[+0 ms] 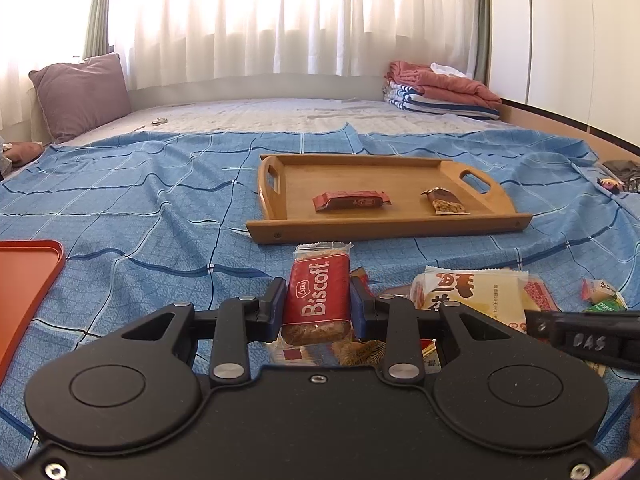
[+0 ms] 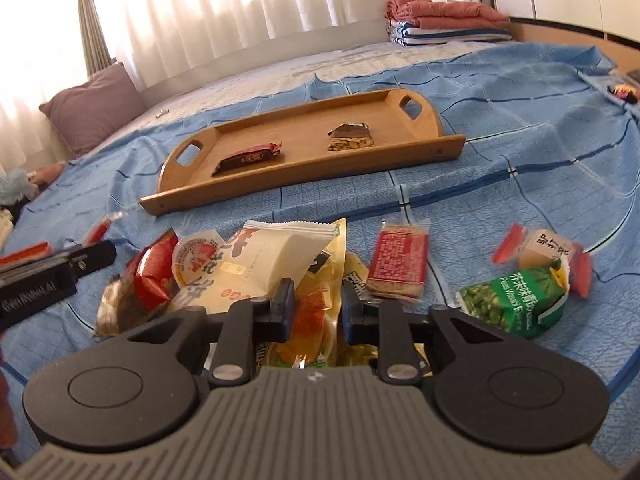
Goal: Organize snacks
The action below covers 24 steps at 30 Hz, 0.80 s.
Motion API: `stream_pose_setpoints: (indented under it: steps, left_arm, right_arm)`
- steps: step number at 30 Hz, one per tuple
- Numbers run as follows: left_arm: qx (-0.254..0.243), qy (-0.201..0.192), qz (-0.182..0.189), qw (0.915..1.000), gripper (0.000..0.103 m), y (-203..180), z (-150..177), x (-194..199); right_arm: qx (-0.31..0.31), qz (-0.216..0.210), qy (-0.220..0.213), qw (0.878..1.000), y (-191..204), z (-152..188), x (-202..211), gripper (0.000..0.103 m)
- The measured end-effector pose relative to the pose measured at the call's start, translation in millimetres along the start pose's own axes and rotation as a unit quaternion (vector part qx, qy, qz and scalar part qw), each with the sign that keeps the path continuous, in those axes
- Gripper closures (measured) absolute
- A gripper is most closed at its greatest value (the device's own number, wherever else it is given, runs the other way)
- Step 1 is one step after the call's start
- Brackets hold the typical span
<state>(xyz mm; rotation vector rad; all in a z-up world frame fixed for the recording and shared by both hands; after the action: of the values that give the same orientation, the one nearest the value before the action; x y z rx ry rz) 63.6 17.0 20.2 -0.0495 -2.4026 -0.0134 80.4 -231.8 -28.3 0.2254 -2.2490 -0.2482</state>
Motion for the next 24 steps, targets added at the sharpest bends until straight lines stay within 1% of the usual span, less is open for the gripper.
stream_pose_setpoints:
  steps: [2,4,7,9,13,15,20,24]
  left_arm:
    - [0.002,0.0,0.0,1.0,0.072,1,0,0]
    - [0.004,0.0,-0.002,1.0,0.072,3,0,-1]
    - [0.008,0.002,-0.001,1.0,0.072,3,0,-3]
    - [0.009,0.002,0.0,1.0,0.072,3,1,-2]
    - [0.007,0.003,0.001,1.0,0.072,3,3,-1]
    - [0.007,0.002,0.002,1.0,0.072,3,2,0]
    - [0.01,-0.002,0.001,0.9999,0.072,6,0,1]
    - [0.013,-0.004,0.004,0.9999,0.072,9,-4,1]
  right_arm:
    - [0.004,-0.011,-0.02,1.0,3,0,12,0.09]
    - [0.027,-0.019,-0.03,0.999,11,1,21,0.089]
    - [0.054,0.001,-0.025,0.998,23,3,16,0.09]
    - [0.048,0.004,-0.022,0.999,24,3,9,0.088]
    - [0.034,-0.017,0.004,0.999,24,-1,-9,0.088]
    - [0.025,-0.019,0.016,0.999,25,1,-19,0.09]
    - [0.014,-0.02,-0.004,1.0,23,3,-6,0.095]
    - [0.008,-0.013,-0.025,1.0,15,-6,12,0.096]
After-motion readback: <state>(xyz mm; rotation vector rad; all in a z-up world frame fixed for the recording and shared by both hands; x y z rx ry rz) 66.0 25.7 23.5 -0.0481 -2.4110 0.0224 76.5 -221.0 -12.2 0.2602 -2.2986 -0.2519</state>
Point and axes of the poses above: each gripper's, at about its wrist camera, not at the fingertips, and x roughly against the way its jaws point, y to its left, z to its underside, the point moved 2 cm from there along -x, roughly the way its jaws point, and after that the axes turned 13 degrees about y, right-handed, at the moved point
